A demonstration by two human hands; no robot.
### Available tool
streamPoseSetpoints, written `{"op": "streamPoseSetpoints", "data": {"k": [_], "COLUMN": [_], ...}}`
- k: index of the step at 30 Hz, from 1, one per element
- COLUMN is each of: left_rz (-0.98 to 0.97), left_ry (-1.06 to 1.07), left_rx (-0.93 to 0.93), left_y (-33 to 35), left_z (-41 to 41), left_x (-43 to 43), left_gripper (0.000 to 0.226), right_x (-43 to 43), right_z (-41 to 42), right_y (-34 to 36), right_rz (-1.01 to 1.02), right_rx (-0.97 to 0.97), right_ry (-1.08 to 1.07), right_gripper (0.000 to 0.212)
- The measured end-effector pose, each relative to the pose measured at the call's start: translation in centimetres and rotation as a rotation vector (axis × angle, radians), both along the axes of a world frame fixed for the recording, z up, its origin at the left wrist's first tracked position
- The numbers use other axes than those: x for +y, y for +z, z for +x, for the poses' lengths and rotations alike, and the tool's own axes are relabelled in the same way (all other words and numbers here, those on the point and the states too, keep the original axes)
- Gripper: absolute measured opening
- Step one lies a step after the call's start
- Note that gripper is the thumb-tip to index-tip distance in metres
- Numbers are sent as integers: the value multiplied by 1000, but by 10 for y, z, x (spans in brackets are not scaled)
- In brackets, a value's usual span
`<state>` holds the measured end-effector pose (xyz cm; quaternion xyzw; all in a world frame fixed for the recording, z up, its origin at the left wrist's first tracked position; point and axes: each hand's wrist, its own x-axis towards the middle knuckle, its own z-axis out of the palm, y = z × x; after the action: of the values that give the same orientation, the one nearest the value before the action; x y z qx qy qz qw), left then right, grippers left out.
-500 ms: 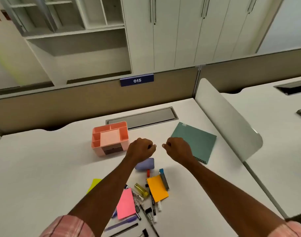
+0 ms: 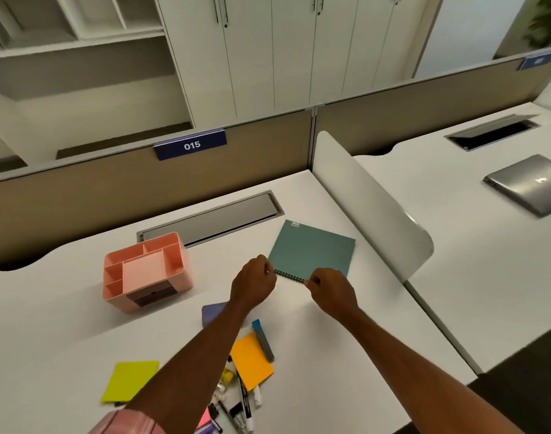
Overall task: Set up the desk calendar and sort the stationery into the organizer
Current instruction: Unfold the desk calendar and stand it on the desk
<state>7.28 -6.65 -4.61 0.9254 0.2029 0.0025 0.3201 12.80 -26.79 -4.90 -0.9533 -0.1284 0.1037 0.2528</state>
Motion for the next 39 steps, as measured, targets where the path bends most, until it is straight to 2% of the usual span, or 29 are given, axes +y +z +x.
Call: {"op": "streamPoseSetpoints", "data": {"k": [6,8,10,15,21,24,28,35,37,39], "left_rz": [-109,-107,-93,-29,-74,-149,-281,-398,-425,-460], "left_ry": [71,111,124,93,81,115,174,257,271,286], "left_rx": [95,147,192,229,159,122,50,-138,-176,-224], "left_y": [-17,-24,-29,-41,-47,-51,-44,-18,-13,-6], "left_z": [23,31,37,47,51,53,54,63,68,74], "left_x": [-3,-2,0,3,4,5,7,11,13,14], "left_gripper": [45,52,54,39,39,33,25,16,18,18], "right_x": [-27,-32,-33,-31,-31,-31,-38,-49,-49,-49], "right_z": [6,9,12,16,26,26,28,34,38,43], "right_y": [-23,-31,-38,-44,-59,-48,-44,-19,-7,5], "right_rz": [142,152,153,226,297,454,628,822,873,919], "right_rx": [107,139,173,219,286,352,413,392,391,374], "right_ry": [-198,-257,-305,-459,-581,-685,-784,-793,-797,-819], "right_gripper": [7,29,39,46,33,19,28,19,7,6]}}
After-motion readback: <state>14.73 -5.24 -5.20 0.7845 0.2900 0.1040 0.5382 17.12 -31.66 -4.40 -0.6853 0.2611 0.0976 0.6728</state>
